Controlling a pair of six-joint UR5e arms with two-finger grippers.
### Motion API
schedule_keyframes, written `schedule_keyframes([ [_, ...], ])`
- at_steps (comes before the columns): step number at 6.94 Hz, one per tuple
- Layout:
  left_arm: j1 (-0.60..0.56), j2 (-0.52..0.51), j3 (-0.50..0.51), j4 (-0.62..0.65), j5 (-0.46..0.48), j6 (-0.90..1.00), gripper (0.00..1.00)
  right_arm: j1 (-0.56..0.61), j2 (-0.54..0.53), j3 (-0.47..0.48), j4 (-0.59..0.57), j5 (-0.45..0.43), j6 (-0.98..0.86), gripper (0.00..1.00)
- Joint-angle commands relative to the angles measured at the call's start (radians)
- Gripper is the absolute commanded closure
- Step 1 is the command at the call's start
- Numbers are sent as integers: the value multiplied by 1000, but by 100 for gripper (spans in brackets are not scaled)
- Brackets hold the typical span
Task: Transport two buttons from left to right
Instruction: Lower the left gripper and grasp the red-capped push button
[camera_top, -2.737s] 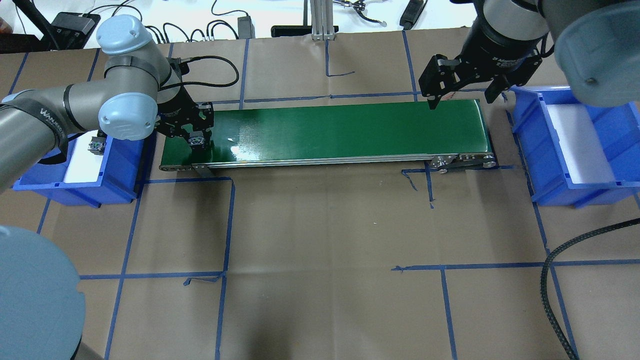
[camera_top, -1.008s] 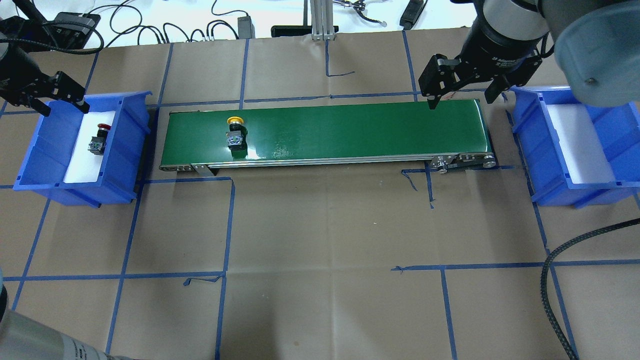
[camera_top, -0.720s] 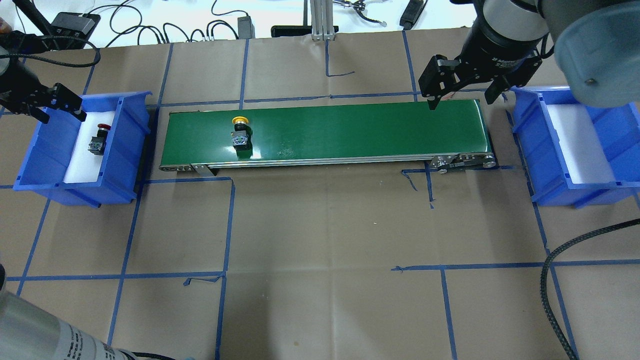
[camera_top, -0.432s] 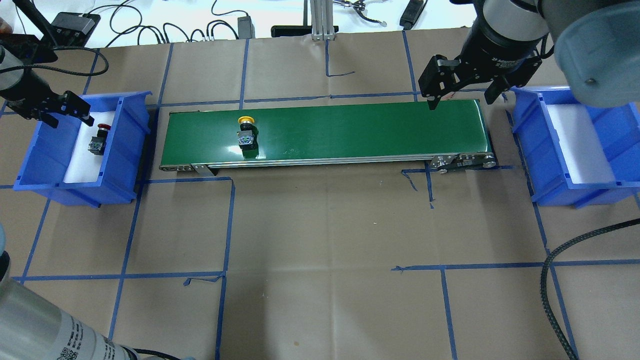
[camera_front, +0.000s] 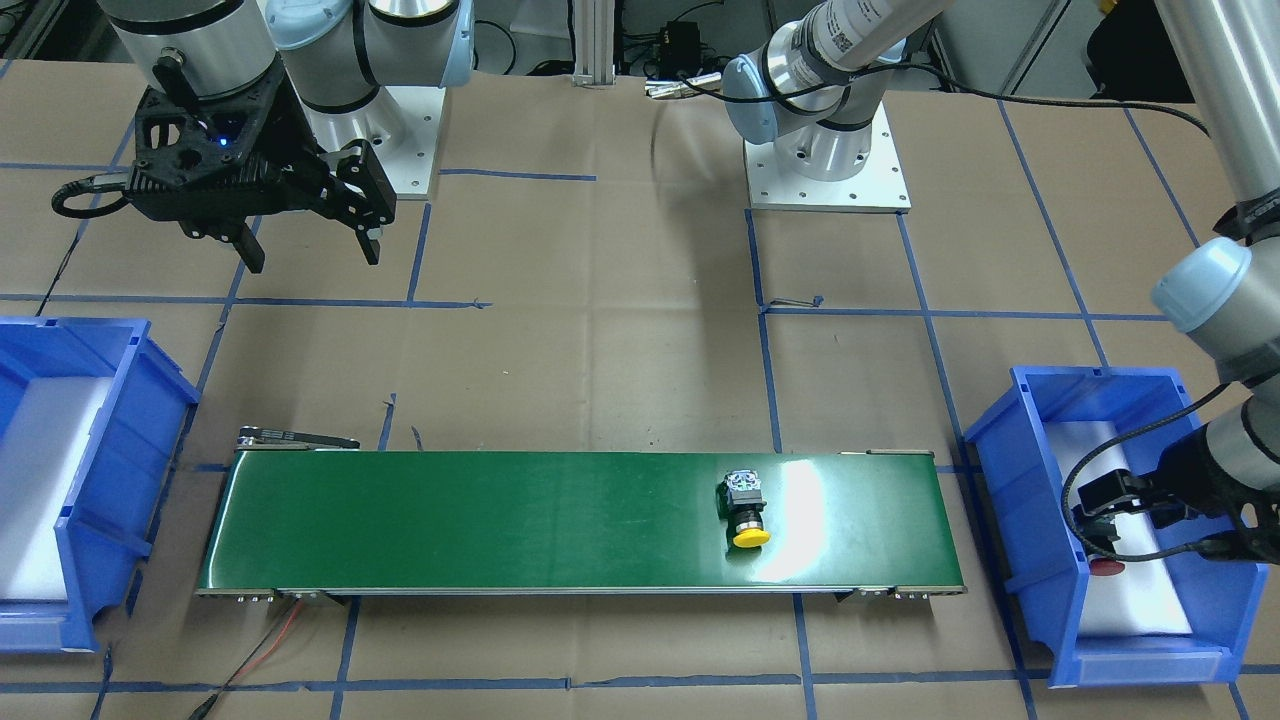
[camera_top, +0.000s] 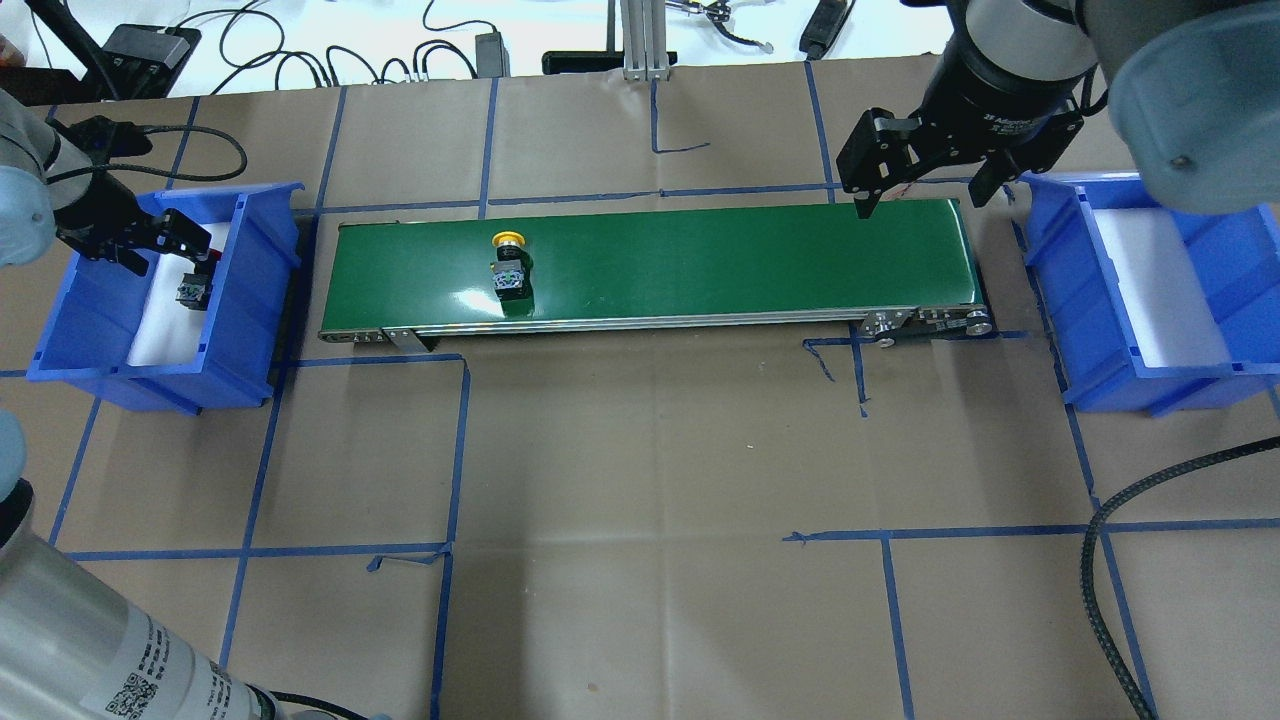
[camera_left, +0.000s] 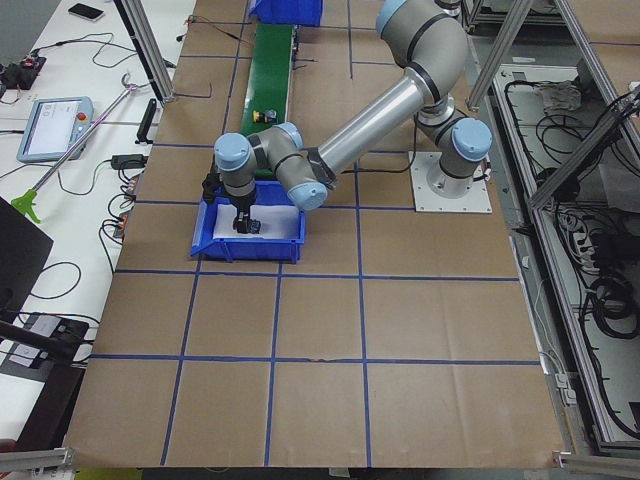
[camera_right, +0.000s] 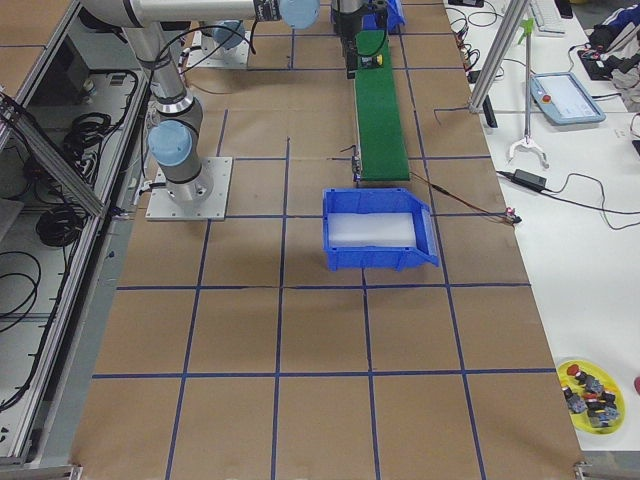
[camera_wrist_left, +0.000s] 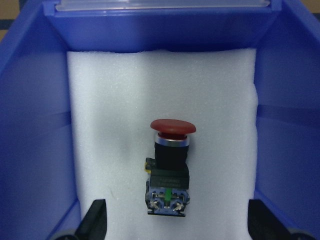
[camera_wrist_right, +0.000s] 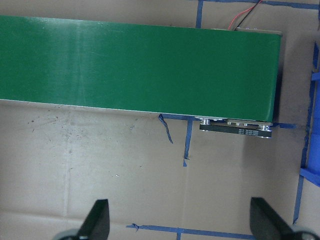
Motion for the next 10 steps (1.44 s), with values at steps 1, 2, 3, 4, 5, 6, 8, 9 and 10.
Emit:
schedule_keyframes([
  [1,0,-39,-35,90,0,0,1,0,0,-2,-1,0,0,0],
  [2,0,-43,-34,92,8,0,1,0,0,-2,-1,0,0,0],
  [3,0,-43,-30,92,13,2,12,0,0,0,-1,0,0,0],
  [4,0,-44,-27,91,14,3,45,0,0,0,-1,0,0,0],
  [5,0,-44,-18,91,16,2,69,0,0,0,0,0,0,0],
  [6,0,-46,-3,85,17,0,82,0,0,1,0,0,0,0],
  [8,0,-37,2,77,28,0,93,0,0,3,2,0,0,0],
  [9,0,-21,6,71,28,2,94,0,0,1,0,0,0,0],
  [10,-5,0,26,28,28,2,94,0,0,1,2,0,1,0],
])
